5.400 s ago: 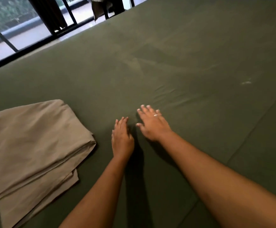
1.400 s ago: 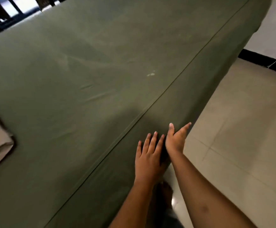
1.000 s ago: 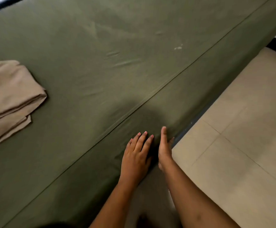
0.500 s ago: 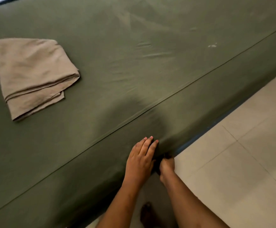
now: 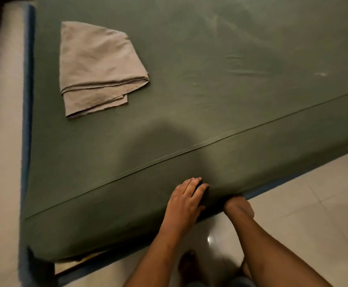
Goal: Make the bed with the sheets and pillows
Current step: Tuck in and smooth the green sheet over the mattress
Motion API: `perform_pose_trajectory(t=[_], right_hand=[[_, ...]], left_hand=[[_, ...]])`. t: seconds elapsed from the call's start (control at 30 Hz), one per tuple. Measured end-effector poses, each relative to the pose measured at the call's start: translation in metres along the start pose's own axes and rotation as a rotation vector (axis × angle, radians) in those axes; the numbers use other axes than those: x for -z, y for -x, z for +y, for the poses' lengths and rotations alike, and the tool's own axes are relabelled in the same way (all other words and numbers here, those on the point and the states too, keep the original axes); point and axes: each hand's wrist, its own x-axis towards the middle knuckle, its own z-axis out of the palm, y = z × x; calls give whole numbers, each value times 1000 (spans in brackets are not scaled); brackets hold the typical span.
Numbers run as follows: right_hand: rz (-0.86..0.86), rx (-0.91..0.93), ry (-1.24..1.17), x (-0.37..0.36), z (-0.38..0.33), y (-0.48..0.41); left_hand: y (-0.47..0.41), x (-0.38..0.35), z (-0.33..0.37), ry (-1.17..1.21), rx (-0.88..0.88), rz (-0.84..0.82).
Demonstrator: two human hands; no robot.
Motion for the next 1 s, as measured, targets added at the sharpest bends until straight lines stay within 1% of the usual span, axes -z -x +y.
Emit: perform_pose_trajectory(t=[0.03, 0.1, 0.13, 0.2, 0.27, 0.33, 0.43, 0.5, 0.53, 0.6, 0.67, 0.7, 0.8, 0.9, 0.97, 1.0], right_hand=[[-20, 26, 39, 2, 0, 2], [-81, 134, 181, 3, 2, -1], [-134, 191, 287, 5, 3, -4], [-189, 199, 407, 10, 1, 0], [-154, 208, 453, 22, 0, 15], [-83, 255, 437, 36, 0, 30], [-102, 379, 404, 73, -8, 53], [-75, 457, 392, 103, -12, 72], [-48, 483, 378, 121, -12, 87], [23, 520, 306, 159, -16, 117], [82, 560, 279, 187, -19, 134], [84, 566, 293, 198, -19, 139], [116, 587, 354, 231, -18, 136], [98, 611, 416, 267, -10, 158], [63, 618, 453, 290, -2, 186], [61, 613, 457, 303, 0, 194]], left_hand=[[4, 3, -2, -26, 21, 18], [9, 6, -5, -62, 97, 36], [9, 8, -5, -74, 139, 18], [7, 19, -2, -109, 197, -60], [0, 30, 4, -114, 214, -188], [-6, 41, 6, -66, 230, -300], [-11, 73, 9, -63, 257, -462], [-16, 95, 15, -99, 276, -548], [-18, 107, 22, -80, 303, -550], [-35, 133, 42, -25, 327, -481], [-58, 161, 65, 1, 281, -406], [-69, 176, 77, 0, 254, -371], [-102, 219, 109, 8, 181, -329], [-134, 262, 131, -58, 105, -374], [-151, 290, 141, -168, 39, -400], [-160, 305, 145, -248, -4, -383]])
